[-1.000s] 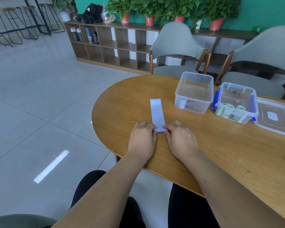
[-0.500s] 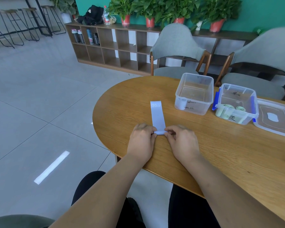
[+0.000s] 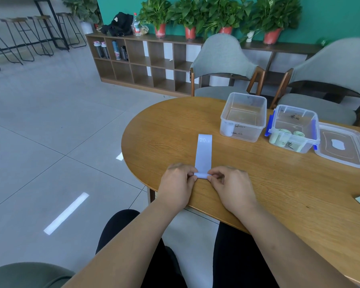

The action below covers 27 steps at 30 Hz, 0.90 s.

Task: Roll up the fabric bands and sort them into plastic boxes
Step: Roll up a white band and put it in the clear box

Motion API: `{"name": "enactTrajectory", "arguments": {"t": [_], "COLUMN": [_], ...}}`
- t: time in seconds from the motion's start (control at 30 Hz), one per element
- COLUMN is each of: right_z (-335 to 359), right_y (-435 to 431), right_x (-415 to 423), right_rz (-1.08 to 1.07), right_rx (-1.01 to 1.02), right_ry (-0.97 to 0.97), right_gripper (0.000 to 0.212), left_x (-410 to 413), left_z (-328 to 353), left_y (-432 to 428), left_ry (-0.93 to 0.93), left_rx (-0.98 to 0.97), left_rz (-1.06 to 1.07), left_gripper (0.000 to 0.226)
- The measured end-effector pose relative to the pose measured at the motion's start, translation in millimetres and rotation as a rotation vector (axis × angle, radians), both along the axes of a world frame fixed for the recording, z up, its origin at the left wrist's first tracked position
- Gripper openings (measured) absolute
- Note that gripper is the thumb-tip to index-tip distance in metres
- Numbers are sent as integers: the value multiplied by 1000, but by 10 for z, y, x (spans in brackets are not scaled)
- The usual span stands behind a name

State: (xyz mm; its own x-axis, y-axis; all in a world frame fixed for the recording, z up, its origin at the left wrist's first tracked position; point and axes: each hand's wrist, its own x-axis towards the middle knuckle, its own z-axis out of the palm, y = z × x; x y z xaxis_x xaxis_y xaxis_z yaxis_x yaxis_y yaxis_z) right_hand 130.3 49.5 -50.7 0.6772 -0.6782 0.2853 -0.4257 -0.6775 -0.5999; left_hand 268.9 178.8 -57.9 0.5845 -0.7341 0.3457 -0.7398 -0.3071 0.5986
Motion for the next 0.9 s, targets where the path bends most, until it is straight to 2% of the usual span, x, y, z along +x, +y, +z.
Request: {"name": "enactTrajectory", "arguments": {"t": [0.2, 0.4, 0.63, 0.77, 0.9], "right_z": [40, 59, 133, 104, 58], "right_y": [-13, -16, -20, 31, 28], "right_x": [65, 123, 129, 121, 97], "right_rz": [-25, -50, -84, -86, -44], "right_rx": [-8, -37, 4, -77, -76], "right_ry": [69, 148, 124, 117, 107], "right_gripper": [12, 17, 11, 13, 22], "left_x": [11, 19, 78, 82, 65], "left_z": [35, 40, 15, 19, -25], "left_y": [-35, -64, -69, -113, -138], "left_ry": [26, -23, -41, -69, -83], "left_rx": [24, -5, 9, 21, 2], "left_rz": [28, 15, -21, -8, 18], "left_gripper": [22, 8, 17, 15, 16]}}
